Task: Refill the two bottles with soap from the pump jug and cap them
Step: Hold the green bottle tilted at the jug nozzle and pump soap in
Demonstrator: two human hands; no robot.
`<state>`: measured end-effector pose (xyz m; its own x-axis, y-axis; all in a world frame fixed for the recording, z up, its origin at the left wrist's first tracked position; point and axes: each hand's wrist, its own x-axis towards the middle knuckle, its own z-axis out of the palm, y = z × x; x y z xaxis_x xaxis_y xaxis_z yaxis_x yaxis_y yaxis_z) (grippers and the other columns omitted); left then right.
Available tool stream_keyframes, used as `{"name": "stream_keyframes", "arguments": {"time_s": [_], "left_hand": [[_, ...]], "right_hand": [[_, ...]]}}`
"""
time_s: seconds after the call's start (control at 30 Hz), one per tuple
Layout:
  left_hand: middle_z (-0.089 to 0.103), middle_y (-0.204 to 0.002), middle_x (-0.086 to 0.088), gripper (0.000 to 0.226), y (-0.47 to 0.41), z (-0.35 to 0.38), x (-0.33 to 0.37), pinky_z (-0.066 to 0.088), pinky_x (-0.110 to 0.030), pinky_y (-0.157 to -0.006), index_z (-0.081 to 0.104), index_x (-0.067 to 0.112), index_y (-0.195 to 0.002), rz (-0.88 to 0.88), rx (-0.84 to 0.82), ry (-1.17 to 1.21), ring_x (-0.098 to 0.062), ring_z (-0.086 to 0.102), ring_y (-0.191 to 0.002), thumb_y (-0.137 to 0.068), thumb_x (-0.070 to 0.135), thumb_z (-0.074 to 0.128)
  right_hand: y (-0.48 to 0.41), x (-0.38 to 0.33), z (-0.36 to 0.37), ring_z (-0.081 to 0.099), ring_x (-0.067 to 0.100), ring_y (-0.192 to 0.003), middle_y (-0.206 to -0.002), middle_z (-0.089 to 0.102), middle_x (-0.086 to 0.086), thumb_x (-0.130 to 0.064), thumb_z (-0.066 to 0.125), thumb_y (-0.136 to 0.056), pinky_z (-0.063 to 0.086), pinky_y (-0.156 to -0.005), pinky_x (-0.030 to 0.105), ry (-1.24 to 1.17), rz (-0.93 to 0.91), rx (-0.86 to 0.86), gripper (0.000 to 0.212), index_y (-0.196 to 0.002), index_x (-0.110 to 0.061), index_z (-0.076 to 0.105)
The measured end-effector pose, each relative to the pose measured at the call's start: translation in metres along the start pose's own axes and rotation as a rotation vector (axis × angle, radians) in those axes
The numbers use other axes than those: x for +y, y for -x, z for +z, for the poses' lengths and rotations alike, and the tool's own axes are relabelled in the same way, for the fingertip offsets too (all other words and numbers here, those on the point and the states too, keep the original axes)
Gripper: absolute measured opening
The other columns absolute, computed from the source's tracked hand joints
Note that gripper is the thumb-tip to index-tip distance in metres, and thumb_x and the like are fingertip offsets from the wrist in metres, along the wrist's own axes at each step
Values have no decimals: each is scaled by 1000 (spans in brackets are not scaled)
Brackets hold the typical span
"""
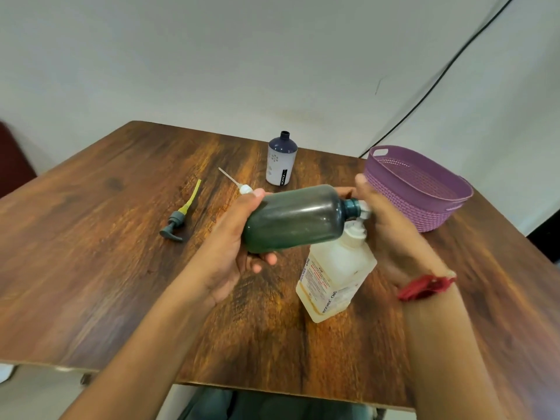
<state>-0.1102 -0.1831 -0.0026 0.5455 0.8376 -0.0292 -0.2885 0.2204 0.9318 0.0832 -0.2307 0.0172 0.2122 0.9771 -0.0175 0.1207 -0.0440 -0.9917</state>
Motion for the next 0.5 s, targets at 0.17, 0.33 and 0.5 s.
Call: {"name": "stream_keyframes", "arguments": {"time_s": [0.17, 0.33, 0.5], "left_hand": [[71, -77, 1, 42, -5, -1, -1, 36, -15, -33, 63, 25, -100, 6, 18, -22, -13, 54, -42, -73, 56, 53], [69, -70, 0, 40, -10, 1, -2, 32, -12, -30, 66, 26, -89, -4, 46, -37, -11, 50, -38, -69, 56, 48], [63, -59, 4, 39, -16, -3, -6, 23, -10, -30, 69, 33, -58, -53, 93, -58, -8, 38, -34, -74, 59, 44]], "right_hand": [[-6, -44, -17, 69, 21, -88, -100, 72, 11, -72, 16, -80, 51, -77, 31, 62, 5, -53, 84, -113, -12, 64], [-42, -52, -5, 58, 20, -91, -98, 64, 3, -44, 26, -101, 50, -89, 32, 732, 14, -29, 46, -105, -16, 62], [-42, -37, 3, 58, 21, -94, -99, 63, 4, -25, 33, -100, 46, -90, 43, 971, -115, 106, 31, -105, -14, 62]]}}
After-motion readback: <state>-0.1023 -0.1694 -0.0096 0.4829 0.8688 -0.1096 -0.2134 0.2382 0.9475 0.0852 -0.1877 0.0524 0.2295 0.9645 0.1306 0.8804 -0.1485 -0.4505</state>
